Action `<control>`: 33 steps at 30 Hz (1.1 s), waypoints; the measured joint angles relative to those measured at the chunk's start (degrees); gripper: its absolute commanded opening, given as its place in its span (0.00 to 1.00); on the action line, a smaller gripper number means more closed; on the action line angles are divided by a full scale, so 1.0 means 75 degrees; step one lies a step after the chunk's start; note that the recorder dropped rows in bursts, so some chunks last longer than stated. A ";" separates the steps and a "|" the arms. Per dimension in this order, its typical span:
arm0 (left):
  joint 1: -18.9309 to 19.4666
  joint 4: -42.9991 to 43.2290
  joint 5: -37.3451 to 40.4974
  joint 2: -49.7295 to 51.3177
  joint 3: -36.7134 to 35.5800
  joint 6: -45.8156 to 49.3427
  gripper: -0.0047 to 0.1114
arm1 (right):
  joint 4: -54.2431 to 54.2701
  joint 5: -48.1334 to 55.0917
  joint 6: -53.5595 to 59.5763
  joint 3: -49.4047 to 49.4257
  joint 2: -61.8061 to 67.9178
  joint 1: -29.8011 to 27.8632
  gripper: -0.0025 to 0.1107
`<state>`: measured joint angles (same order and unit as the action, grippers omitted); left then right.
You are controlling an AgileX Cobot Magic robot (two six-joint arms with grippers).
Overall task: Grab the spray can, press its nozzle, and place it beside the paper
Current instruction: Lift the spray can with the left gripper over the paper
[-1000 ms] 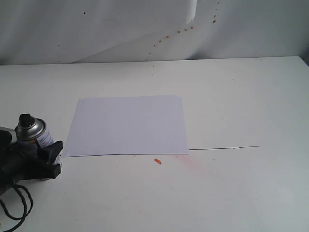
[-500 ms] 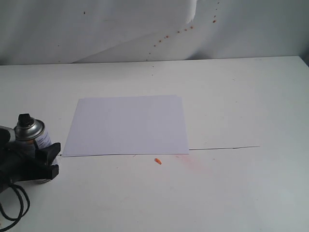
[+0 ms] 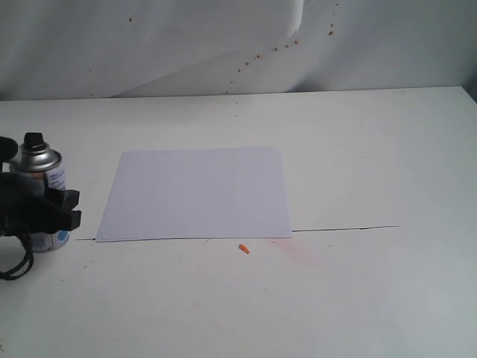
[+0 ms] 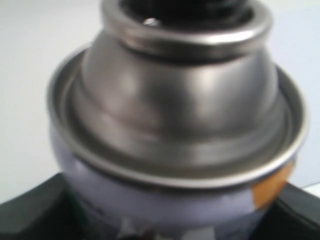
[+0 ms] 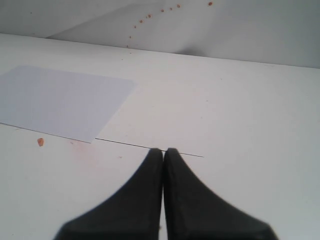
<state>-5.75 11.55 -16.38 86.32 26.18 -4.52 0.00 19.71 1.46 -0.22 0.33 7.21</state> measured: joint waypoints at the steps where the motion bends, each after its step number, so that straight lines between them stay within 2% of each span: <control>1: -0.0116 0.0000 0.0290 -0.0036 0.0176 0.0133 0.04 | 0.0000 0.0000 0.0000 0.0000 0.0000 0.0000 0.02; 12: -0.1123 0.0167 0.3870 0.0518 0.2534 0.1665 0.04 | 0.0000 0.0000 0.0000 0.0000 0.0000 0.0000 0.02; 27: -0.2281 0.2163 0.6616 0.2451 0.5151 0.1826 0.04 | 0.0000 0.0000 0.0000 0.0000 0.0000 0.0000 0.02; 33: -0.2663 0.2761 0.7205 0.3104 0.6027 0.2119 0.04 | 0.0000 0.0000 0.0000 0.0000 0.0000 0.0000 0.02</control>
<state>-25.72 32.26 37.66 109.59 71.38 11.36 0.00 19.71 1.46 -0.22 0.33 7.21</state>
